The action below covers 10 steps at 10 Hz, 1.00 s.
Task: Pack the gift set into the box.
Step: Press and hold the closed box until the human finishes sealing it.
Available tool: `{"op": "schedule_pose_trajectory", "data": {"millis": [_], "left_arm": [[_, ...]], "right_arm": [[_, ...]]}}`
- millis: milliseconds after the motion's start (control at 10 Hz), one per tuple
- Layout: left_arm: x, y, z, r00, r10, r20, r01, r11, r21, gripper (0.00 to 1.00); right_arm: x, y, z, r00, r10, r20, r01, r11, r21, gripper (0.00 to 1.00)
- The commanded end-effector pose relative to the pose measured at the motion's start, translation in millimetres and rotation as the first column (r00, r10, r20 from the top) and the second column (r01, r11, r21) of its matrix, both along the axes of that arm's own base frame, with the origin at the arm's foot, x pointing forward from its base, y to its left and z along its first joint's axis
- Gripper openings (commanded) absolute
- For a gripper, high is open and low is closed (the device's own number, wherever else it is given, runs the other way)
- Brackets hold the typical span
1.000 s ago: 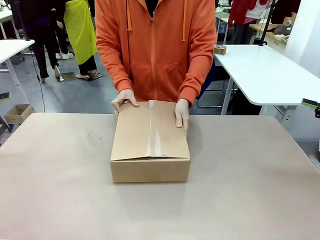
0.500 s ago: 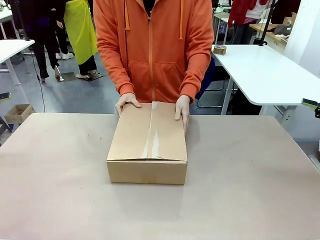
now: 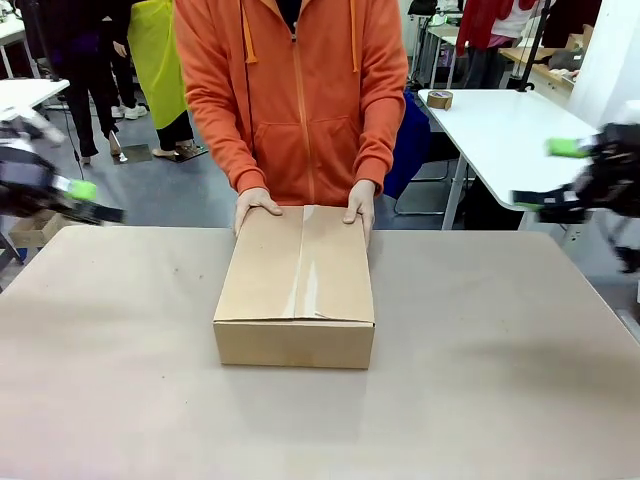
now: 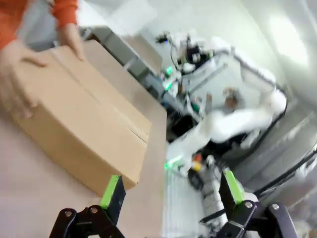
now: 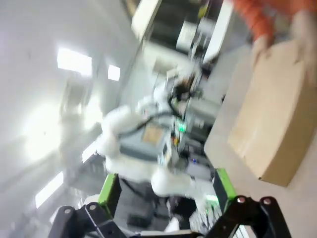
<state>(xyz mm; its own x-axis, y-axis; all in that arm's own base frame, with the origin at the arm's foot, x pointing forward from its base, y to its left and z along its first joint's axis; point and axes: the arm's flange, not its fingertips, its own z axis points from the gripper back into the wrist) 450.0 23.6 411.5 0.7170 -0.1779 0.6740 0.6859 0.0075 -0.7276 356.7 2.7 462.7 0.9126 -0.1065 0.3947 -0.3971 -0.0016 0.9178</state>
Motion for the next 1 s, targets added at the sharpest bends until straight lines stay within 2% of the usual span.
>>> {"op": "schedule_pose_trajectory", "data": {"millis": [0, 100, 200, 300, 600, 700, 800, 900], "left_arm": [[-37, -50, -21, 0.765, -0.172, 0.620, 0.196, 0.980, 0.030, 1.00], [-45, -52, -28, 0.675, -0.145, 0.723, 0.228, 0.973, -0.018, 1.00], [-54, -22, -14, 0.716, -0.048, 0.697, 0.177, 0.977, -0.115, 1.00], [-29, -71, -13, 0.944, -0.139, 0.298, 0.128, 0.990, 0.057, 1.00], [-29, -71, -13, 0.944, -0.139, 0.298, 0.128, 0.990, 0.057, 1.00], [-29, -71, -13, 0.944, -0.139, 0.298, 0.128, 0.990, 0.057, 1.00], [-33, -70, -19, 0.939, -0.130, 0.318, 0.121, 0.992, 0.046, 1.00], [-19, -93, -20, 0.890, -0.126, 0.438, 0.103, 0.992, 0.078, 1.00]], "right_arm": [[-27, 63, -33, 0.791, 0.395, 0.468, -0.395, 0.913, -0.102, 1.00], [-41, 70, -45, 0.747, 0.432, 0.505, -0.460, 0.885, -0.077, 1.00], [-48, 51, -46, 0.777, 0.469, 0.419, -0.444, 0.881, -0.164, 1.00], [-13, 80, -13, 0.942, 0.259, 0.213, -0.246, 0.966, -0.084, 1.00], [-13, 80, -13, 0.942, 0.259, 0.213, -0.246, 0.966, -0.084, 1.00], [-20, 78, -24, 0.916, 0.314, 0.250, -0.297, 0.949, -0.107, 1.00], [1, 102, -29, 0.739, 0.433, 0.516, -0.297, 0.897, -0.327, 1.00], [17, 124, -41, 0.535, 0.525, 0.662, -0.245, 0.846, -0.473, 1.00]]}}
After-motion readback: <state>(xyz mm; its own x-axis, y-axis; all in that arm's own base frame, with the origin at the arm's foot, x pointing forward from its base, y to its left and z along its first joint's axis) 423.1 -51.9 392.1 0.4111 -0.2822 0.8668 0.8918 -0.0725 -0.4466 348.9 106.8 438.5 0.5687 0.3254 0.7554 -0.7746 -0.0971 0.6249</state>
